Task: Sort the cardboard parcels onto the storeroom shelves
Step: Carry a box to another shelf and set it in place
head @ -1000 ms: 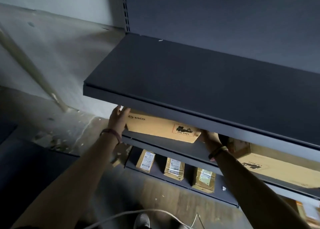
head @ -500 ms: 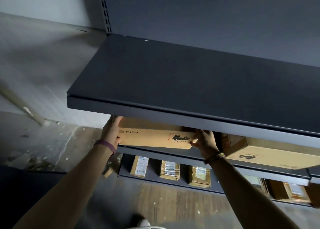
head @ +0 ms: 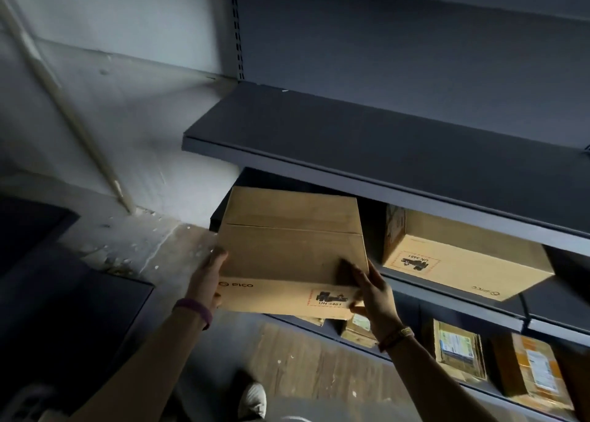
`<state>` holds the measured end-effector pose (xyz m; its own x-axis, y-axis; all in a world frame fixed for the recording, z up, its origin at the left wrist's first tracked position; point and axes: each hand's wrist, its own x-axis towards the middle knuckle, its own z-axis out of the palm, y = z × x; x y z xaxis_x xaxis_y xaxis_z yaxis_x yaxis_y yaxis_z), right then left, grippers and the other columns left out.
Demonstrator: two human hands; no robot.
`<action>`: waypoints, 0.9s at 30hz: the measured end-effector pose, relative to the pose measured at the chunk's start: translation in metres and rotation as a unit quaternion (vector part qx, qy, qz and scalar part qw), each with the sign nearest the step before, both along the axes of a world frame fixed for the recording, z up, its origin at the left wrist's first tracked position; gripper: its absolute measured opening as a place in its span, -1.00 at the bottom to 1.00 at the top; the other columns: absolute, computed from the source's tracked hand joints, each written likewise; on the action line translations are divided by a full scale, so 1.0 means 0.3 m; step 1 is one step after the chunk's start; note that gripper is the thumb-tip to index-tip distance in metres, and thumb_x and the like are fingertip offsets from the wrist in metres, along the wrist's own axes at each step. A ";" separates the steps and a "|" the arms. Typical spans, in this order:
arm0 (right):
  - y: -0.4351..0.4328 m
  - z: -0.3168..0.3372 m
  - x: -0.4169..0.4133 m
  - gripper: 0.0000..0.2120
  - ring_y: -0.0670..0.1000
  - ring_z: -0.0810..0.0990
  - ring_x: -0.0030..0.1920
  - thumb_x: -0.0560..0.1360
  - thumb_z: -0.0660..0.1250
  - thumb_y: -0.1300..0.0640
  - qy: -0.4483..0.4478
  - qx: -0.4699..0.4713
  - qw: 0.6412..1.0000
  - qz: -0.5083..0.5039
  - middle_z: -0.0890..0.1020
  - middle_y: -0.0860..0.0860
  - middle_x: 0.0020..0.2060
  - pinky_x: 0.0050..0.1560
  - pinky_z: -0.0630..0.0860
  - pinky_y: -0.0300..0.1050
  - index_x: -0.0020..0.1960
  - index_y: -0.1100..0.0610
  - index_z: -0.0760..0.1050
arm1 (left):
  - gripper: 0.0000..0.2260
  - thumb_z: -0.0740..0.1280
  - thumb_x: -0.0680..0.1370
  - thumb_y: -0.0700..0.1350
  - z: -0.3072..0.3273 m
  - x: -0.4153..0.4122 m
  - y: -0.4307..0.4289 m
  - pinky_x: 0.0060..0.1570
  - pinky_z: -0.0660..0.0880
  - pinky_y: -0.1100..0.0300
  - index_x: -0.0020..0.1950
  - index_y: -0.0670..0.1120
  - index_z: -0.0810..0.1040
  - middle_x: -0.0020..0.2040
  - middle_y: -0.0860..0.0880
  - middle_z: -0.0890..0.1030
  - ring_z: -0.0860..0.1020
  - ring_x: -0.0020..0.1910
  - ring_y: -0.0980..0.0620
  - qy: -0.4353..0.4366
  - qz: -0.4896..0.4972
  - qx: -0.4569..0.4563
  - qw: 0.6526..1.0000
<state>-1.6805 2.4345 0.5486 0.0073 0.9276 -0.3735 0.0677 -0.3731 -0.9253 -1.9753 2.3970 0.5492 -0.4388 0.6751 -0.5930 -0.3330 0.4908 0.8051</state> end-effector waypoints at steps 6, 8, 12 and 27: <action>-0.198 0.063 0.145 -0.74 0.19 0.66 -0.06 0.52 0.33 -0.05 0.012 0.021 0.998 0.061 0.66 0.08 0.00 -0.17 0.60 0.12 0.20 -0.16 0.49 | -0.64 0.34 0.51 0.13 0.110 0.125 -0.325 0.14 0.46 -0.17 0.27 0.06 0.48 0.18 -0.06 0.55 0.51 0.10 -0.19 0.015 0.012 0.016 1.000; -0.228 0.084 0.188 -0.69 0.24 0.64 0.00 0.53 0.34 0.03 0.024 0.026 0.996 0.079 0.64 0.11 0.06 -0.18 0.57 0.09 0.26 -0.07 0.47 | -0.69 0.39 0.48 0.09 0.132 0.127 -0.393 0.13 0.48 -0.25 0.19 0.07 0.52 0.16 -0.06 0.58 0.53 0.14 -0.21 0.001 -0.001 0.019 1.000; -0.242 0.115 0.267 -0.58 0.21 0.57 0.12 0.47 0.30 0.44 0.028 0.064 0.992 0.104 0.57 0.17 0.13 -0.08 0.57 0.07 0.20 0.05 0.43 | -0.72 0.44 0.41 -0.31 0.172 0.139 -0.454 0.14 0.49 -0.20 0.03 -0.02 0.54 0.11 -0.18 0.62 0.58 0.07 -0.22 0.110 -0.041 0.052 0.992; -0.362 0.092 0.257 -0.37 0.04 0.49 0.24 0.35 0.19 0.67 0.024 0.129 0.990 0.057 0.52 0.07 0.22 0.31 0.42 0.14 0.19 0.06 0.35 | -0.70 0.25 0.27 -0.39 0.241 0.159 -0.598 -0.22 0.46 0.09 -0.08 -0.10 0.45 -0.18 -0.15 0.52 0.51 -0.23 -0.06 0.106 0.039 0.101 0.988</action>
<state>-1.6034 2.3260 0.5762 -0.1151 0.9860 -0.1207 0.0491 -0.1158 -0.9921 -1.9276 2.2176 0.6216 -0.5948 0.7291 -0.3386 -0.1763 0.2927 0.9398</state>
